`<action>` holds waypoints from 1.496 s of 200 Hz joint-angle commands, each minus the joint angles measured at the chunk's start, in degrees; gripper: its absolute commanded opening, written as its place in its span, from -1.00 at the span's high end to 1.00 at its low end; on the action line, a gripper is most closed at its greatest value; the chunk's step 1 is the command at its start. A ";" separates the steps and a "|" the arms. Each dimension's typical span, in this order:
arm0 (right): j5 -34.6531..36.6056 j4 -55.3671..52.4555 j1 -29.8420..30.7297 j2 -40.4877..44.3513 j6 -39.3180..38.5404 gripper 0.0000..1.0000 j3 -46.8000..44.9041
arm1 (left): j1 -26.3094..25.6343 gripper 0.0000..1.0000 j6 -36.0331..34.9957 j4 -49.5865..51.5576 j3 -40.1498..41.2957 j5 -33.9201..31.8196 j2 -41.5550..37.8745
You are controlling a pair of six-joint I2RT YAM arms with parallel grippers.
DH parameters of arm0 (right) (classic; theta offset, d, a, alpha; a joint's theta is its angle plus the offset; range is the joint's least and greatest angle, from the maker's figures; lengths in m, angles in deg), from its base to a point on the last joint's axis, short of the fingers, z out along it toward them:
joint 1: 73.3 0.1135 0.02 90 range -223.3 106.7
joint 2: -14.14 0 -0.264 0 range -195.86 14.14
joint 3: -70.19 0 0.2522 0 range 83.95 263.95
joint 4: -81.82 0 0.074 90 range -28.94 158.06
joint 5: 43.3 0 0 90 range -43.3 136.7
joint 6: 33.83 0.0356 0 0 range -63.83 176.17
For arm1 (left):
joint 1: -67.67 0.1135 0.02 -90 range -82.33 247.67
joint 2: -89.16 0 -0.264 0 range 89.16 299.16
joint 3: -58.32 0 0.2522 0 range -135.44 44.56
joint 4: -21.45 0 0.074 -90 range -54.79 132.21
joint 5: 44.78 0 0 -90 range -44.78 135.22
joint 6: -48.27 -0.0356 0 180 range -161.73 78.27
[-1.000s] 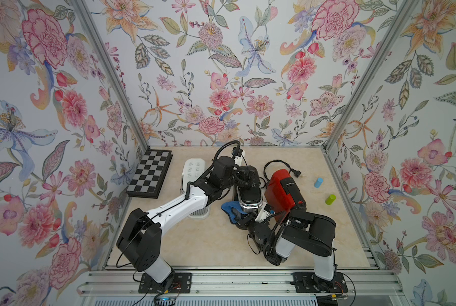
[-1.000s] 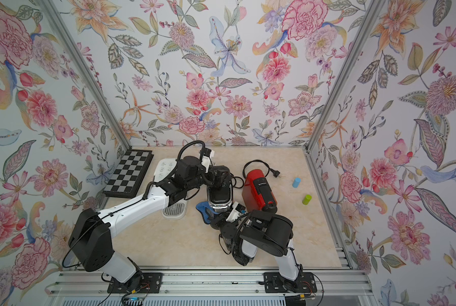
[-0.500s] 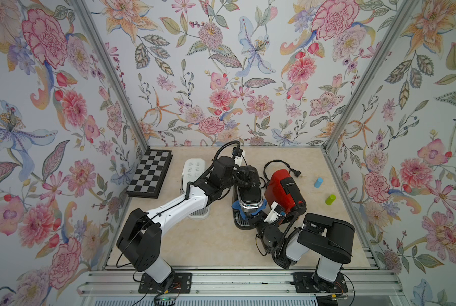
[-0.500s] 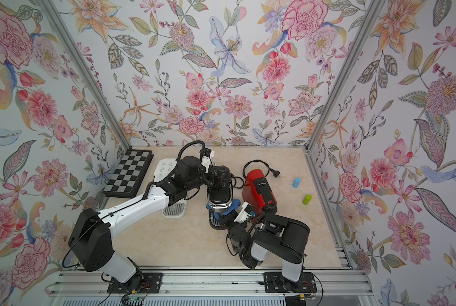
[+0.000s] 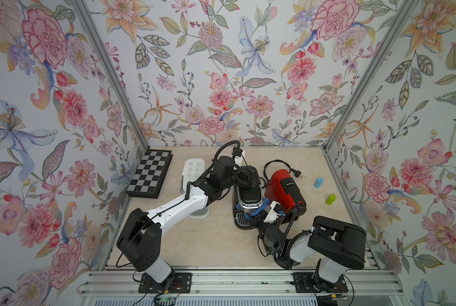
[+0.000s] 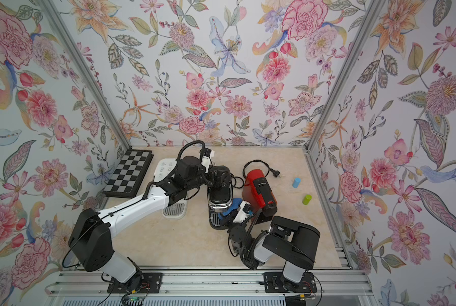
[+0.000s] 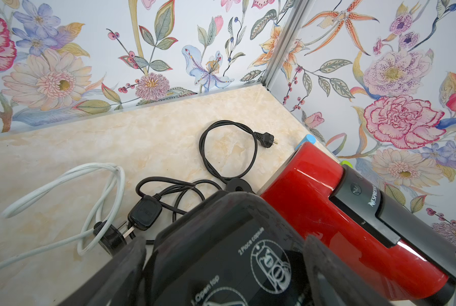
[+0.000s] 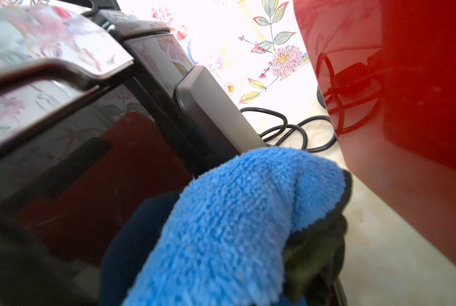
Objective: Wipe the surface of a coffee machine
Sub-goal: Wipe the dirt from the surface of the coffee machine.
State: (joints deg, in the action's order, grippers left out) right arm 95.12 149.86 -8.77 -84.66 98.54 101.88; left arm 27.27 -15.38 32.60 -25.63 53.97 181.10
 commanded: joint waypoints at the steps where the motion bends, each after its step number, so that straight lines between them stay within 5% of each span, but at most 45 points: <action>1: -2.87 7.68 0.78 -4.68 -1.53 1.00 2.81 | -0.29 -0.86 -1.74 9.56 1.90 1.00 4.14; 107: -9.40 9.61 -3.33 -16.85 13.80 1.00 9.51 | -0.38 -0.86 -1.56 9.47 2.00 1.31 4.39; 299: -5.80 9.43 -3.35 3.58 5.65 1.00 -4.20 | -0.38 -0.86 -1.73 9.56 1.84 1.00 3.99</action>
State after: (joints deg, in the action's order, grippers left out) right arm 87.54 154.38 -12.22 -83.72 106.80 98.01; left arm 27.25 -15.38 32.62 -25.72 54.39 181.15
